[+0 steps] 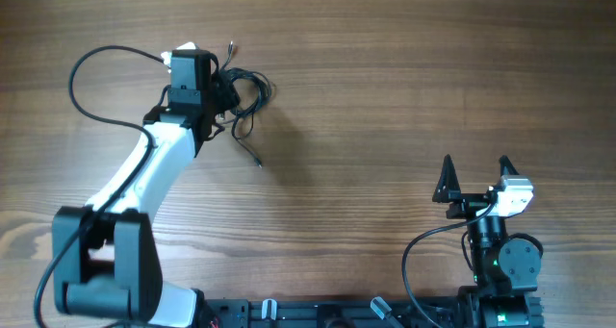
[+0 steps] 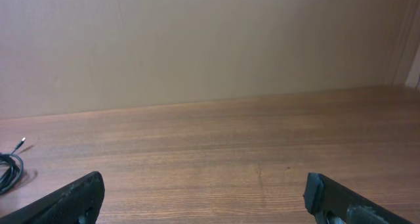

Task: Untangle cables
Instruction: 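Lower the open left gripper over the cable bundle, then close the left gripper on the cable loops and lift slightly, then move the right gripper toward the cables held by the left gripper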

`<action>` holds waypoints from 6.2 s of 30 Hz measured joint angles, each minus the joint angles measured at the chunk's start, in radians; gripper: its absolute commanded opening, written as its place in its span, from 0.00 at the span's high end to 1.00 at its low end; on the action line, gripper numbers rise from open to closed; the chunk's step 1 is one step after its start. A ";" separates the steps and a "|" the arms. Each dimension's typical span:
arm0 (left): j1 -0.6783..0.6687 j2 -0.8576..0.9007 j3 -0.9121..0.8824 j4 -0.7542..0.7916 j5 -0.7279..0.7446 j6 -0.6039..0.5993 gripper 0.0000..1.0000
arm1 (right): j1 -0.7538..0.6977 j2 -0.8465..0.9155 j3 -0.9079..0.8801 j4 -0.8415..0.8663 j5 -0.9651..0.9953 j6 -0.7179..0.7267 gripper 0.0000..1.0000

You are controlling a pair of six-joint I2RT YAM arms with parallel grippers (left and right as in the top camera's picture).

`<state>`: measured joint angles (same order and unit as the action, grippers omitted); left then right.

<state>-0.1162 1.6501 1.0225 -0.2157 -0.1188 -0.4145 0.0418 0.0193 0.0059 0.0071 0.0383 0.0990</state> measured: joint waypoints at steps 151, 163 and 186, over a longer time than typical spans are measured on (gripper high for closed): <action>-0.153 0.183 0.105 -0.294 0.111 0.194 0.62 | 0.000 0.000 0.000 0.000 0.000 0.000 0.00; -0.158 0.087 -0.018 -0.131 0.121 0.145 0.96 | 0.000 0.000 0.000 0.000 0.000 0.000 0.00; -0.156 -0.040 -0.026 -0.139 0.460 0.302 0.96 | 0.000 0.000 0.000 0.023 -0.388 0.064 0.00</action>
<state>-0.2718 1.6104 0.9962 -0.3546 0.3412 -0.1127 0.0422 0.0193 0.0059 0.0303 -0.3500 0.1635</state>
